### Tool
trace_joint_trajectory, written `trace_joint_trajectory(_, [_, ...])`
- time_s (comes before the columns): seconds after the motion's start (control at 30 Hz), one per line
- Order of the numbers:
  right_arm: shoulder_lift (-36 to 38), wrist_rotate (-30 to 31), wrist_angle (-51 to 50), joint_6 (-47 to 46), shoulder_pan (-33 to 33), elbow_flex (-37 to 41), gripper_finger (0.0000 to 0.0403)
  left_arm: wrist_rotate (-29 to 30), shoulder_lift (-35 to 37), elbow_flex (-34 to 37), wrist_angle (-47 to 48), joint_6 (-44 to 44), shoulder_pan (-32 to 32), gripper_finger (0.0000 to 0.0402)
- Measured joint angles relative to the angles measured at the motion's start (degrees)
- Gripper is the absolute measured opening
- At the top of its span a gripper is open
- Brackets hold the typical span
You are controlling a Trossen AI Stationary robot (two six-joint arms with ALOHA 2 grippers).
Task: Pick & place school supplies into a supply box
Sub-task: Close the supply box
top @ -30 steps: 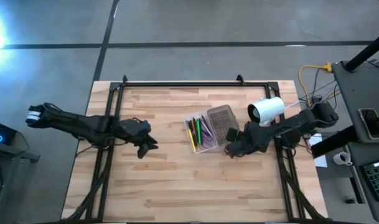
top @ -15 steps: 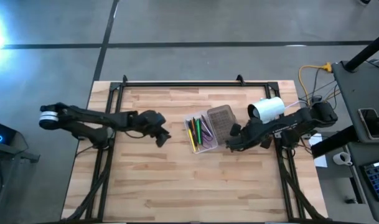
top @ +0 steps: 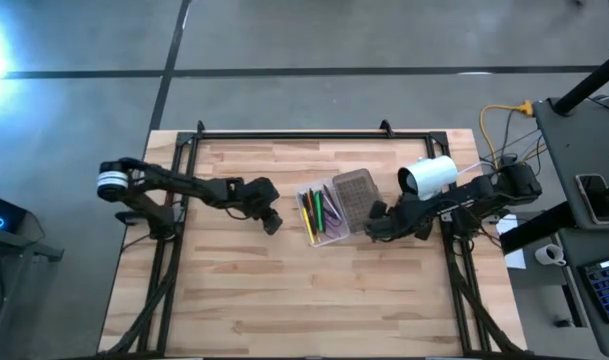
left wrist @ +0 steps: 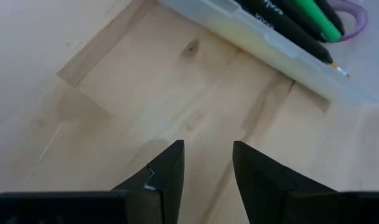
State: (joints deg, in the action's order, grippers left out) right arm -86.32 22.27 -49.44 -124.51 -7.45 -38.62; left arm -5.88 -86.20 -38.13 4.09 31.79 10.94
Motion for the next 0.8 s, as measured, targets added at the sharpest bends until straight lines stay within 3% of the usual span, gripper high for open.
trace_joint_trajectory(0.17, [-0.04, -0.07, 1.42, 1.76, 0.01, 0.78, 0.0073, 0.09, -3.03, -2.45, 0.0, -1.63, 0.04, 0.012])
trace_joint_trajectory(0.47, [-0.02, 3.58, 7.11, 16.84, -0.08, -4.63, 0.0071, 0.3, -7.02, -7.91, 1.0, -4.37, 0.44, 0.012])
trace_joint_trajectory(0.8, [-0.02, 6.59, 7.63, 23.12, -0.17, -10.37, 0.0061, 0.25, -5.48, -6.47, 4.24, -6.45, 0.74, 0.012])
